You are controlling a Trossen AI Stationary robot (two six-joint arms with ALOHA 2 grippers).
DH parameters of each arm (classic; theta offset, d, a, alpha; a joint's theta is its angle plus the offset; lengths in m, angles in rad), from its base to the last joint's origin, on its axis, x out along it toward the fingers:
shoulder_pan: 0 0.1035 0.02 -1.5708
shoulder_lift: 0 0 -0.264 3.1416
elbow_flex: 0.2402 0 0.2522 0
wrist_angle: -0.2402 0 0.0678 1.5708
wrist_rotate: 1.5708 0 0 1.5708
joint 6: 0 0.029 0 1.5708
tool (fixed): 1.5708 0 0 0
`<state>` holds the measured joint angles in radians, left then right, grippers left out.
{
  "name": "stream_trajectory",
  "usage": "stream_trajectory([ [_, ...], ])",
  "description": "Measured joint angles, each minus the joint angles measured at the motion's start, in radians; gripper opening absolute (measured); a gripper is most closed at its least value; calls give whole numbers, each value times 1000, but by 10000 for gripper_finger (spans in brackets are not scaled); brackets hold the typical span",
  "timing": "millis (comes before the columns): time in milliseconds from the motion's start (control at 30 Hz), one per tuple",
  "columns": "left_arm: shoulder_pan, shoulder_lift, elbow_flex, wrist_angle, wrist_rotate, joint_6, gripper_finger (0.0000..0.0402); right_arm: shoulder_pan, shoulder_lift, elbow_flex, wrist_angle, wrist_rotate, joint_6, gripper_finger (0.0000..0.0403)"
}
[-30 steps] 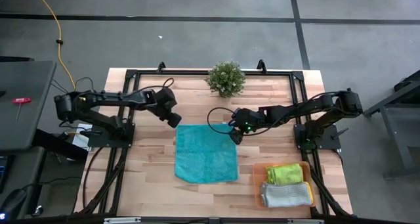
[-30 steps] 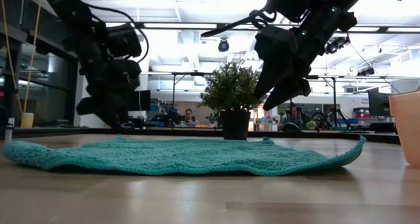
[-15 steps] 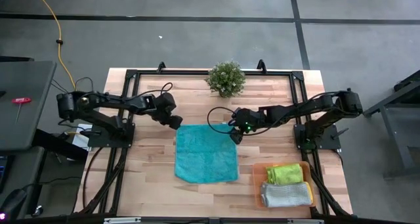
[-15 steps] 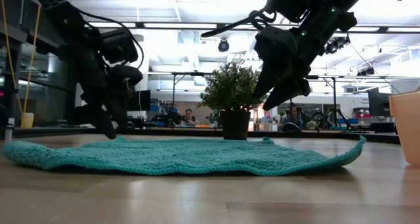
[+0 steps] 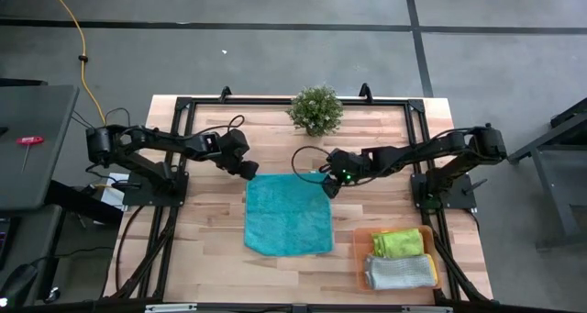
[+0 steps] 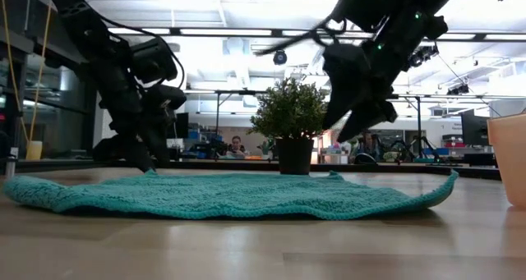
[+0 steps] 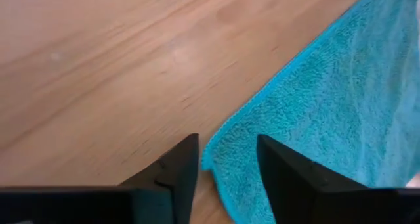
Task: Fold microfiber towels
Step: Fold the blue microfiber towel
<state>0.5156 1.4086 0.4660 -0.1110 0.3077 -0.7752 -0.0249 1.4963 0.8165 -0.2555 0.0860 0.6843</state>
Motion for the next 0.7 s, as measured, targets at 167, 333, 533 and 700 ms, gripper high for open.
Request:
stream_trajectory([
  [167, -7, 1, -1, -11, -10, 20, 76, -72, 0, 0, -127, 17, 81, 247],
  [333, -8, 1, -1, -7, -8, 43, 7, -154, 11, 0, -131, -45, 40, 247],
  [533, -8, 1, -1, 0, -8, 52, 3, -192, 94, 0, 18, -184, -42, 247],
  [700, -8, 1, -1, 3, -8, 53, 2, -166, 184, 0, 57, -205, -75, 247],
])
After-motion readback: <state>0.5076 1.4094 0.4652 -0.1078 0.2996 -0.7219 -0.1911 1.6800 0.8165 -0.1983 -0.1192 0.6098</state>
